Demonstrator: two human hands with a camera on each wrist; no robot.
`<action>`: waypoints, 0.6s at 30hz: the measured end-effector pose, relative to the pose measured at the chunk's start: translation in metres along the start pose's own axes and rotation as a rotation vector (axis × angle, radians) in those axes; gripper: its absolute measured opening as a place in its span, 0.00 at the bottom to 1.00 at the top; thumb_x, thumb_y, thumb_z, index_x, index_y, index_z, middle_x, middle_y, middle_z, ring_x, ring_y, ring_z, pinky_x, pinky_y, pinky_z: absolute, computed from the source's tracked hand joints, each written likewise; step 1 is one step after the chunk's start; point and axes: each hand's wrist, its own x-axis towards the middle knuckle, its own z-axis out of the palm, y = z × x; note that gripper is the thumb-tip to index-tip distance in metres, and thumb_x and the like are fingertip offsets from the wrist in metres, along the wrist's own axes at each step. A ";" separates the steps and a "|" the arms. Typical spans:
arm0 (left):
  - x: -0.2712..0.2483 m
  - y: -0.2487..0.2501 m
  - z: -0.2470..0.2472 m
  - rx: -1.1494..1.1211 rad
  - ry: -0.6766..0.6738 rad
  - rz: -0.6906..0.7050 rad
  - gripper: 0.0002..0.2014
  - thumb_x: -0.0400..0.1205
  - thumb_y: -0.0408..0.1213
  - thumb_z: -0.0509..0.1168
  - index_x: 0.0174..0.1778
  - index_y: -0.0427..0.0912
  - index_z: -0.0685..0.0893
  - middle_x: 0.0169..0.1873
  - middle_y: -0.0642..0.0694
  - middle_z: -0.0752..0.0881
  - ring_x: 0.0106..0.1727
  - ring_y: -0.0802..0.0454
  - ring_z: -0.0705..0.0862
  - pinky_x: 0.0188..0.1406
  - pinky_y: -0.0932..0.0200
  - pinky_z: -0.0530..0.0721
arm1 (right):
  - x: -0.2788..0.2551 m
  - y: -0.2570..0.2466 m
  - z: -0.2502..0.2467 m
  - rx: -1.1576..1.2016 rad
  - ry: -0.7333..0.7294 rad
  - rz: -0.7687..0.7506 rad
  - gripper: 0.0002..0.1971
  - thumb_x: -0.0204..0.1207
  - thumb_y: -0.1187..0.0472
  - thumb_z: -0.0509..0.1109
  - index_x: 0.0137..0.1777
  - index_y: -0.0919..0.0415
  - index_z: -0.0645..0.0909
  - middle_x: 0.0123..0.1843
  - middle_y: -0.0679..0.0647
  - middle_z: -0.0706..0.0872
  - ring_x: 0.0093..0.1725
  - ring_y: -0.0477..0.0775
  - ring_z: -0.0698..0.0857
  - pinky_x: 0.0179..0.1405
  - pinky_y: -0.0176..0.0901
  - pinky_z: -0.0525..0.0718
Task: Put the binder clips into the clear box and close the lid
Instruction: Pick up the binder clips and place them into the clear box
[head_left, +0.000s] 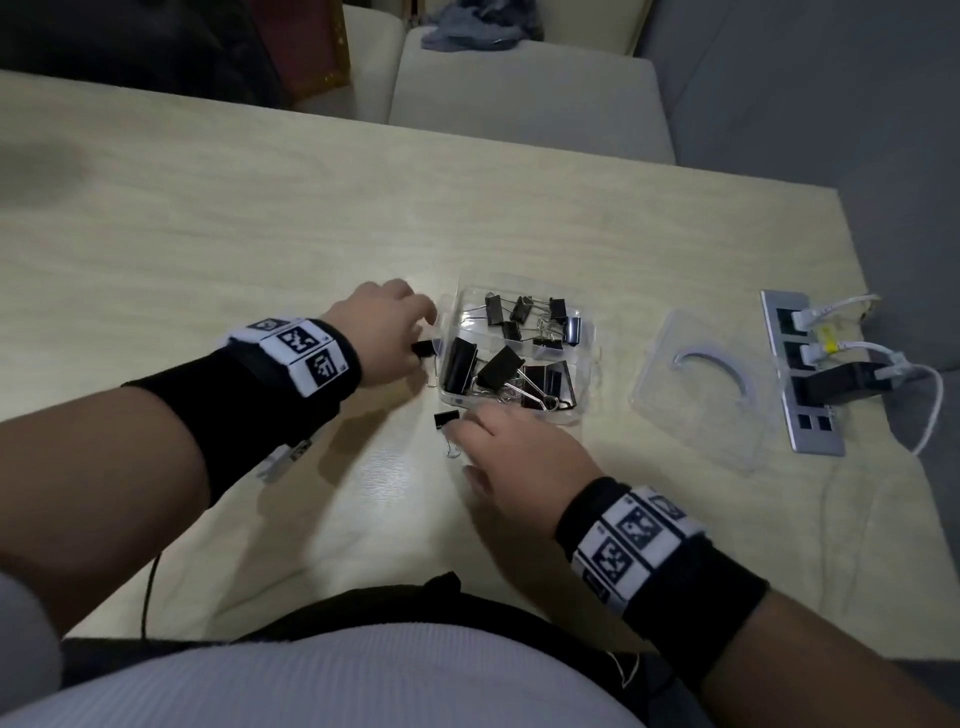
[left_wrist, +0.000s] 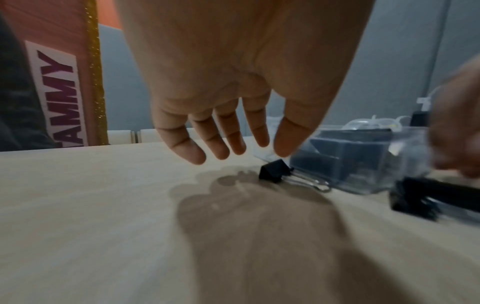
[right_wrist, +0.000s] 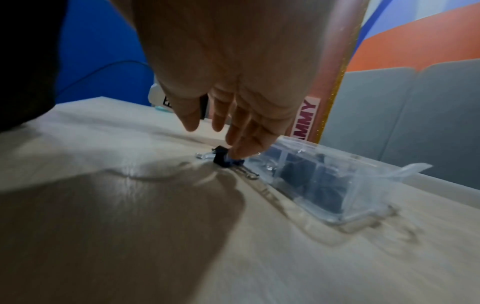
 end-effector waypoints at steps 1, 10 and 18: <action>-0.003 0.002 0.003 0.020 -0.032 0.024 0.23 0.75 0.43 0.66 0.68 0.49 0.77 0.64 0.43 0.78 0.62 0.40 0.78 0.61 0.40 0.81 | 0.002 -0.001 0.004 -0.028 -0.013 0.014 0.24 0.79 0.56 0.64 0.76 0.52 0.67 0.73 0.54 0.74 0.66 0.62 0.76 0.57 0.57 0.82; -0.007 0.007 0.006 0.112 -0.141 0.039 0.14 0.74 0.45 0.68 0.54 0.46 0.83 0.50 0.45 0.80 0.51 0.41 0.84 0.48 0.51 0.84 | 0.011 -0.009 0.015 -0.155 0.000 0.089 0.17 0.70 0.74 0.67 0.58 0.61 0.76 0.56 0.63 0.78 0.48 0.68 0.80 0.29 0.50 0.71; -0.008 0.014 0.022 0.003 -0.098 0.004 0.23 0.72 0.45 0.72 0.62 0.44 0.79 0.54 0.43 0.81 0.53 0.42 0.83 0.51 0.52 0.82 | 0.006 -0.004 0.015 -0.073 -0.073 0.208 0.14 0.80 0.63 0.63 0.64 0.53 0.70 0.65 0.58 0.70 0.61 0.67 0.72 0.39 0.55 0.78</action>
